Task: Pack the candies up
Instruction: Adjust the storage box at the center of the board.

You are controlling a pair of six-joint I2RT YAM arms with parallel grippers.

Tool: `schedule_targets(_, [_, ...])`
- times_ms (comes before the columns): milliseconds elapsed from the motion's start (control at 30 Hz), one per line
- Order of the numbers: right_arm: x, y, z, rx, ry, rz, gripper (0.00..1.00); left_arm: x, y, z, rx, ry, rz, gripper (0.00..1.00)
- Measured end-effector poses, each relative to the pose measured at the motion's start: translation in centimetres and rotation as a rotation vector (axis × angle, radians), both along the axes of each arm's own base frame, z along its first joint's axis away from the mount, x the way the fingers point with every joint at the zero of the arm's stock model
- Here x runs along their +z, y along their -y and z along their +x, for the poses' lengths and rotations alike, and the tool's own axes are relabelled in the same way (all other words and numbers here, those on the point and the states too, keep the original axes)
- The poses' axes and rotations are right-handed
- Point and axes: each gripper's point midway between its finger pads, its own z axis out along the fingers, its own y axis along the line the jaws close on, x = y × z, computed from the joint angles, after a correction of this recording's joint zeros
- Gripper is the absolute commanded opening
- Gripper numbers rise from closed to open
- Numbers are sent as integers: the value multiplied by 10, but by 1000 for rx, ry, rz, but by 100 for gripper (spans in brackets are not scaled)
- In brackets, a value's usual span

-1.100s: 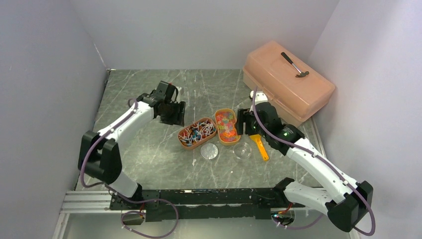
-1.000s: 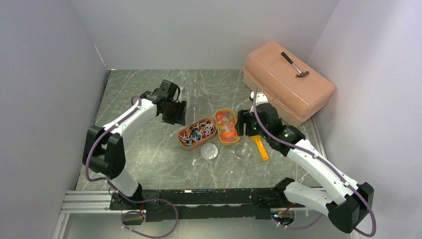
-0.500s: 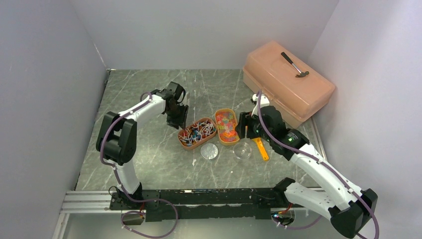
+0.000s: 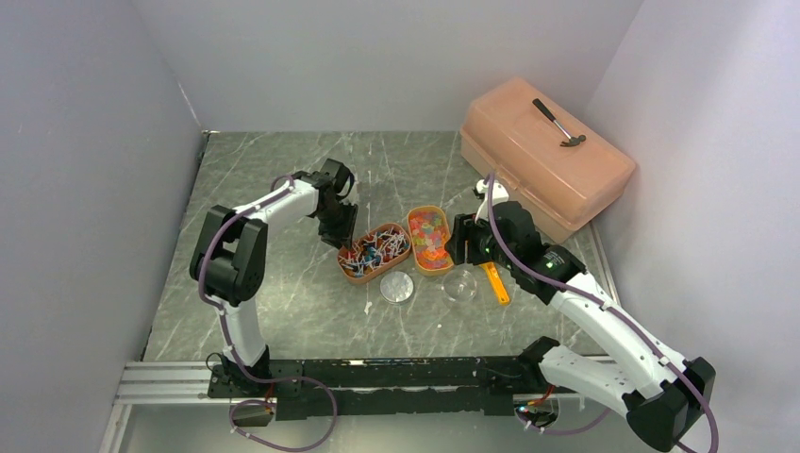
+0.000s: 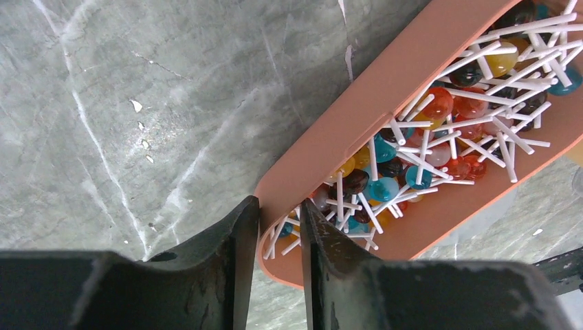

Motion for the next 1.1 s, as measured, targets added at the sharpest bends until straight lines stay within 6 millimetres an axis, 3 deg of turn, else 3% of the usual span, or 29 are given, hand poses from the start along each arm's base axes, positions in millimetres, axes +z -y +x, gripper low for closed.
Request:
schedule_targets(567, [0, -2, -2, 14, -6, 7, 57, 1, 0, 2, 5, 2, 3, 3])
schedule_targets(1100, [-9, -1, -4, 12, -26, -4, 57, 2, -4, 5, 132, 56, 134, 3])
